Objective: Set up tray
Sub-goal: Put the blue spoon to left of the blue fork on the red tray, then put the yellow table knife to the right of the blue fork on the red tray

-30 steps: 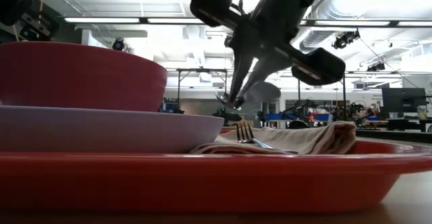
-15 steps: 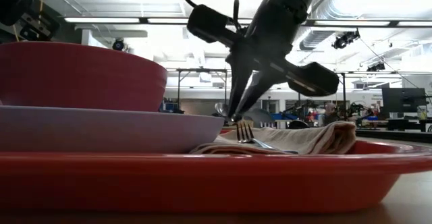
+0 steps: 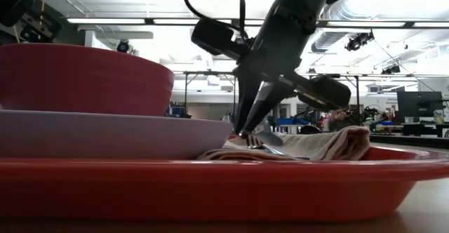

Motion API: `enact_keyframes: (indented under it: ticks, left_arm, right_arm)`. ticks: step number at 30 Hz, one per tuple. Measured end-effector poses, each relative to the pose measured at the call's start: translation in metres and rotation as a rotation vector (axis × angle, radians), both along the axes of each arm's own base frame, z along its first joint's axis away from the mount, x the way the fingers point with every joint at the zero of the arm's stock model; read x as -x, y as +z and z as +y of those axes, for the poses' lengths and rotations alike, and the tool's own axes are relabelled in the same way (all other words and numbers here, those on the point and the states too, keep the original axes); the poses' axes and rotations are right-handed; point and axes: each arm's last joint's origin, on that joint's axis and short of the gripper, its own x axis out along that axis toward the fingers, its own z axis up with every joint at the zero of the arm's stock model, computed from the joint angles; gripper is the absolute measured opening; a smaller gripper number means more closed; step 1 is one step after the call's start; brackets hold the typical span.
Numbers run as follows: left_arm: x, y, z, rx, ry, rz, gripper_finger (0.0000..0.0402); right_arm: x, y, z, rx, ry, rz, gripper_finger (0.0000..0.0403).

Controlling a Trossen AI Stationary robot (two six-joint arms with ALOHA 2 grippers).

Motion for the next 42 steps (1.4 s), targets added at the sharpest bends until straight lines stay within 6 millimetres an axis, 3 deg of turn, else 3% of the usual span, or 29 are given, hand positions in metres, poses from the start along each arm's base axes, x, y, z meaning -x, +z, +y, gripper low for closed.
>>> enact_keyframes:
  ticks: [20,42]
  left_arm:
    - [0.0001,0.0001,-0.0003,0.004,-0.009,0.001,0.0049]
    - [0.0002,0.0000,-0.0003,0.002,-0.012,0.001,0.0049]
  right_arm:
    - [-0.0022,-0.0041,-0.0010,-0.006,-0.002,0.000,0.0002]
    - [-0.0034,-0.0038,-0.0030,0.002,0.014,-0.007,0.0038]
